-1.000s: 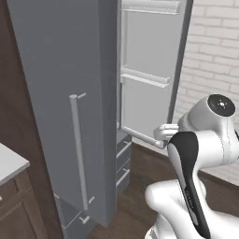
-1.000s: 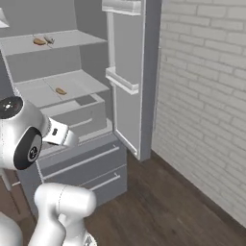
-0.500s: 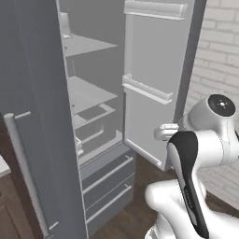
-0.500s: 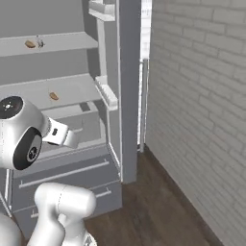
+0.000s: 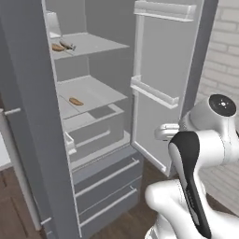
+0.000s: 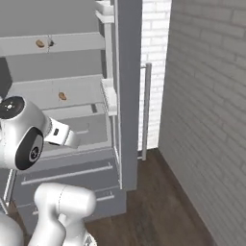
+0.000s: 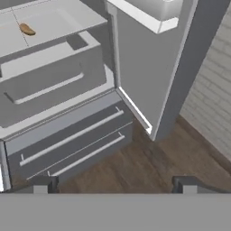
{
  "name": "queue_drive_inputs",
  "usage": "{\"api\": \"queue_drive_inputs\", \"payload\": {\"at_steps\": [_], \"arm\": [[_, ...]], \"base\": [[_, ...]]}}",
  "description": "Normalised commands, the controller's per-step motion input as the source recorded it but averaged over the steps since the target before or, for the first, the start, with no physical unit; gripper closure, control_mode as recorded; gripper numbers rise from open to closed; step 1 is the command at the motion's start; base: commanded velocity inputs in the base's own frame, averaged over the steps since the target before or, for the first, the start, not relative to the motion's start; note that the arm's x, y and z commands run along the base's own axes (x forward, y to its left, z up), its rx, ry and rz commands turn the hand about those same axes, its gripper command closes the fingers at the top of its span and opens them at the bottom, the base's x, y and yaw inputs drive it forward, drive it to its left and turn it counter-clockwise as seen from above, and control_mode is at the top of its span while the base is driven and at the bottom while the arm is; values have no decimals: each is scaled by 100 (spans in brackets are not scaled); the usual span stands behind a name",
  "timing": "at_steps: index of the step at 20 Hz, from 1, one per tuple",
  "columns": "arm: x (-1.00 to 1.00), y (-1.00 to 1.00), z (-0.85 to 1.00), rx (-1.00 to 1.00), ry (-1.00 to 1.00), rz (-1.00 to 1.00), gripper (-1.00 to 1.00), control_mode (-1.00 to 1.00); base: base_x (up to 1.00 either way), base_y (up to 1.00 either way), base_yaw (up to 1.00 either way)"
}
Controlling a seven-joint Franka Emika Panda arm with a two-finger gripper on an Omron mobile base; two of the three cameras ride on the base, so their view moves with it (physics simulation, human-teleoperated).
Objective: Place one sweet potato and one fish in each tupperware on the nearby counter, to pack two identical lunches.
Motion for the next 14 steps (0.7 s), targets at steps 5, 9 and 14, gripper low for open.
{"api": "queue_drive_inputs", "payload": {"at_steps": [5, 9, 14], "arm": [[0, 0, 0, 0, 0, 0, -100, 100], [0, 0, 0, 0, 0, 0, -100, 100], [0, 0, 0, 0, 0, 0, -100, 100]], "base": [[44, -9, 45], [55, -34, 51], [58, -40, 45]]}}
